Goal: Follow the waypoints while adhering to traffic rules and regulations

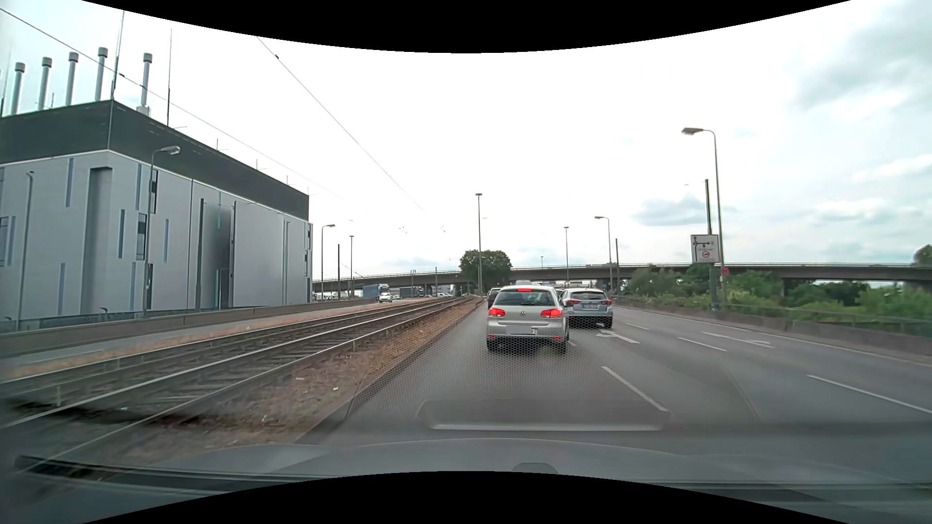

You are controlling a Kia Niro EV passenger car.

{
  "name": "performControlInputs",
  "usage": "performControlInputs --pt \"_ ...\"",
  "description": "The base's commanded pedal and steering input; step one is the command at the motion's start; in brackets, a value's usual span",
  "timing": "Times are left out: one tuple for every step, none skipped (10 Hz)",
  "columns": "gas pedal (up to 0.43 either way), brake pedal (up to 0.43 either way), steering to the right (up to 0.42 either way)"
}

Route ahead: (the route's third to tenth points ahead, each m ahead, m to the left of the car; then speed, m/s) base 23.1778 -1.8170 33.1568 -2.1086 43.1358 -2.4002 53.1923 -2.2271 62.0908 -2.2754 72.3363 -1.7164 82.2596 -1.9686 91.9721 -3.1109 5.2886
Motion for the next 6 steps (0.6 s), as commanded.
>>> performControlInputs --pt "0.0 0.055 -0.008" --pt "0.0 0.073 -0.006" --pt "0.0 0.085 -0.006" --pt "0.0 0.098 -0.006" --pt "0.0 0.104 -0.006" --pt "0.0 0.11 -0.006"
